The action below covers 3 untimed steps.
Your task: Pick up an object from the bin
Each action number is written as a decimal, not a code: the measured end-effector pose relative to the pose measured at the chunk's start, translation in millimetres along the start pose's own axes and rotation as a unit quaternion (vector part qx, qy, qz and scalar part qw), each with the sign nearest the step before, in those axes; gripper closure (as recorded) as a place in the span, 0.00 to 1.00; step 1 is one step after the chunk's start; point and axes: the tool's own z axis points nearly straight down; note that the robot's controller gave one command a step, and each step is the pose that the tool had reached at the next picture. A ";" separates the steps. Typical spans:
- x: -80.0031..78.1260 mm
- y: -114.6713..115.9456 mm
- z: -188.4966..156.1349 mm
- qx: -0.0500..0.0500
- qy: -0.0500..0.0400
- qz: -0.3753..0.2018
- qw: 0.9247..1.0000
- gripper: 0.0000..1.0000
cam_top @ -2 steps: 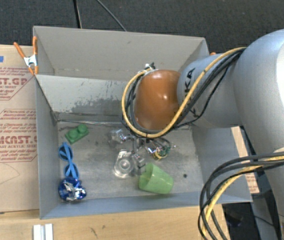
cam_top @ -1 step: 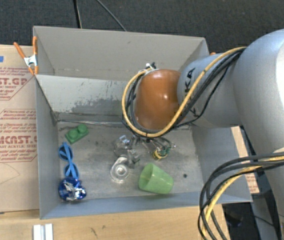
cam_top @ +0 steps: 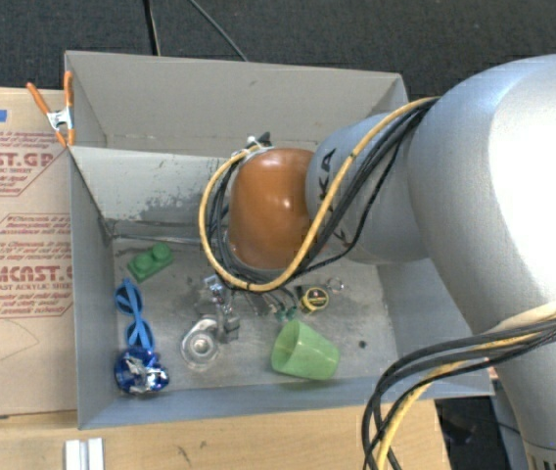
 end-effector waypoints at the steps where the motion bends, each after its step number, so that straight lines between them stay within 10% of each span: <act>1: 0.3 -1.7 0.1 0.001 0.000 0.001 1.000 0.00; 2: 0.0 -1.6 -0.1 0.000 -0.001 0.002 1.000 1.00; 3: 35.6 48.9 -2.8 0.002 -0.010 0.025 1.000 1.00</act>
Offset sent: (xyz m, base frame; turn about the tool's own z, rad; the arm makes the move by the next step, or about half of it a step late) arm 0.0000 0.0000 0.0000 0.0000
